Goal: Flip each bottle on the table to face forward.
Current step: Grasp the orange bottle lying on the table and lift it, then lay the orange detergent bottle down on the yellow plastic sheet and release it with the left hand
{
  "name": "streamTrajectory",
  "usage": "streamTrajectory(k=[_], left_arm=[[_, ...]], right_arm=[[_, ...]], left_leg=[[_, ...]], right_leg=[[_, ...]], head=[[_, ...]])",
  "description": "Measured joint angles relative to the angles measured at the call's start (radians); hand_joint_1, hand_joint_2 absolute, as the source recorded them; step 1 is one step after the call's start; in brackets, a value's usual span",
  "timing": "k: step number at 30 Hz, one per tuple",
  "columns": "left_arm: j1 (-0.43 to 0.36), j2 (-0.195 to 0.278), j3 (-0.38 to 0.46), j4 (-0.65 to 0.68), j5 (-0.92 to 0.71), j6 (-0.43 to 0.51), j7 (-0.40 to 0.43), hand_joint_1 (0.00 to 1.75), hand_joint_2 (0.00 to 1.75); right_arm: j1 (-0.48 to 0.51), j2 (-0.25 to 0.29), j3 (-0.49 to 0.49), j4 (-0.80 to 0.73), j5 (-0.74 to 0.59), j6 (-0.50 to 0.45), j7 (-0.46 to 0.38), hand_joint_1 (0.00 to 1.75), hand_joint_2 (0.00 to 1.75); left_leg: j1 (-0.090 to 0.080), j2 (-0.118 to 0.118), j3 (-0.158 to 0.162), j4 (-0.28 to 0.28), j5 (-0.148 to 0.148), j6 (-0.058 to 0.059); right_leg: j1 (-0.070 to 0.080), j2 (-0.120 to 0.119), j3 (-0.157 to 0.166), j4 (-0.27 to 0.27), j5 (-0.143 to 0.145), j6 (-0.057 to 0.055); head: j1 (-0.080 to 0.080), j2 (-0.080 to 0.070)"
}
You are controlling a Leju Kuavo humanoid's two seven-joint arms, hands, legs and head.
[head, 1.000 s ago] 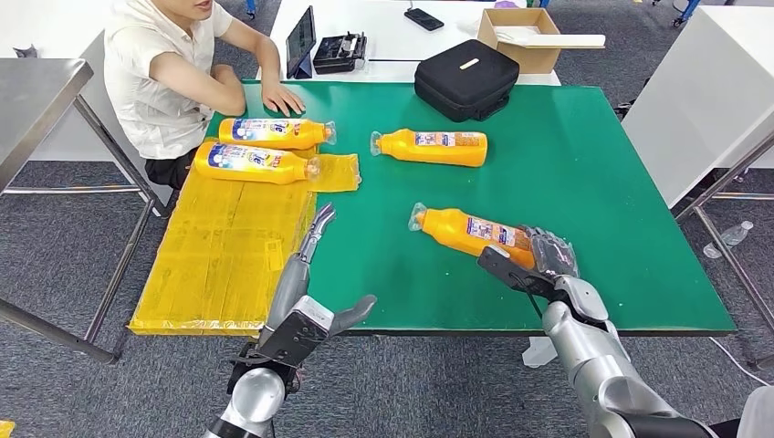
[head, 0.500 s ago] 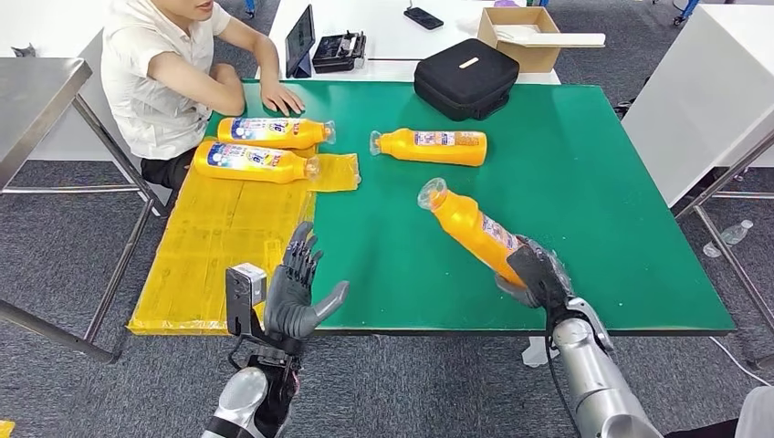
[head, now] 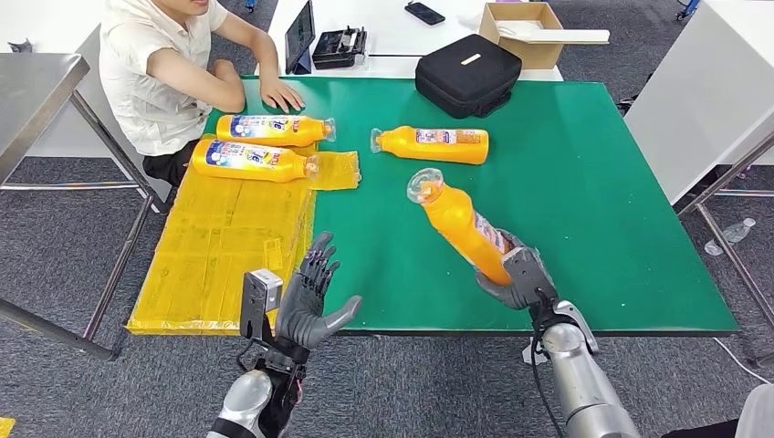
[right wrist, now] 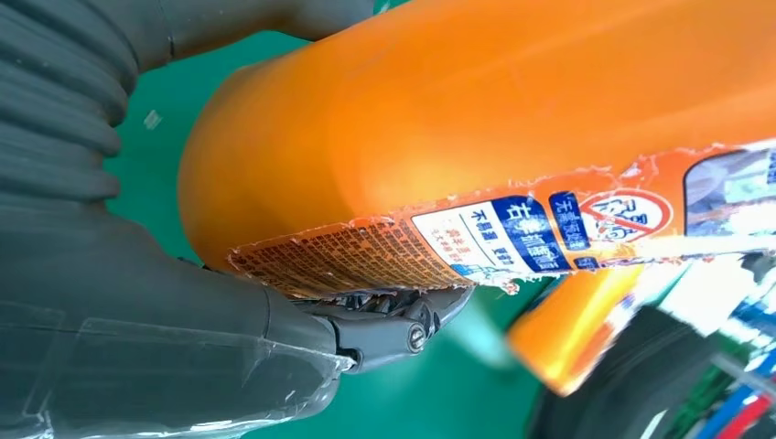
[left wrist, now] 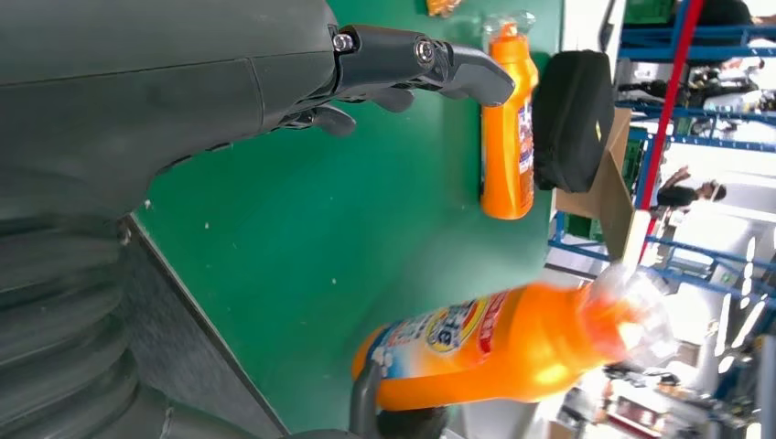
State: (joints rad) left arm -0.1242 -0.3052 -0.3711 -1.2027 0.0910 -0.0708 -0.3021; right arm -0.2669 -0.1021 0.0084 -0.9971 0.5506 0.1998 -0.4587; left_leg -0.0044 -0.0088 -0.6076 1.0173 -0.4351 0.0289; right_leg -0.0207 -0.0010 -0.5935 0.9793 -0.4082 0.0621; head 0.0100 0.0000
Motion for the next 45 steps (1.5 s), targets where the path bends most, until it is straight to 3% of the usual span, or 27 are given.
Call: streamTrajectory(k=[8,14,22,29,45], left_arm=[[-0.010,0.000,-0.003,0.010,-0.084,0.050,-0.023,0.00,1.75],[-0.040,-0.001,-0.005,0.036,-0.091,0.073,-0.031,0.00,1.75],[-0.079,-0.002,-0.023,0.083,-0.078,0.080,-0.038,0.00,1.75],[-0.102,-0.006,-0.028,0.108,-0.066,0.078,-0.046,0.00,1.75],[-0.121,-0.009,-0.047,0.103,0.005,0.057,-0.094,0.00,1.75]], right_arm=[[0.016,0.027,0.107,-0.064,-0.029,0.018,0.001,1.66,1.75],[0.003,0.063,0.233,-0.080,-0.039,0.017,0.014,1.74,1.75],[-0.029,0.111,0.352,-0.084,-0.074,0.021,0.001,1.71,1.75],[-0.038,0.125,0.393,-0.088,-0.085,0.022,0.001,1.61,1.75],[-0.069,0.164,0.462,-0.077,-0.126,0.022,0.004,1.61,1.75]], left_leg=[[0.000,0.001,0.000,0.000,0.000,0.000],[0.000,0.001,0.000,0.000,0.000,0.000],[0.000,0.000,0.000,0.000,0.000,0.000],[0.000,0.000,-0.001,0.000,0.000,0.000],[0.000,0.000,-0.001,0.000,0.000,0.000]], right_leg=[[0.000,0.000,0.000,0.000,0.000,0.000],[0.000,0.000,0.000,0.000,0.000,0.000],[0.000,0.000,-0.001,0.000,0.000,0.000],[0.000,0.000,-0.001,0.000,0.000,0.000],[0.000,0.000,-0.001,0.000,0.000,0.000]], head=[[0.000,0.000],[0.000,0.000],[0.000,0.000],[0.001,0.000],[0.001,0.000]])
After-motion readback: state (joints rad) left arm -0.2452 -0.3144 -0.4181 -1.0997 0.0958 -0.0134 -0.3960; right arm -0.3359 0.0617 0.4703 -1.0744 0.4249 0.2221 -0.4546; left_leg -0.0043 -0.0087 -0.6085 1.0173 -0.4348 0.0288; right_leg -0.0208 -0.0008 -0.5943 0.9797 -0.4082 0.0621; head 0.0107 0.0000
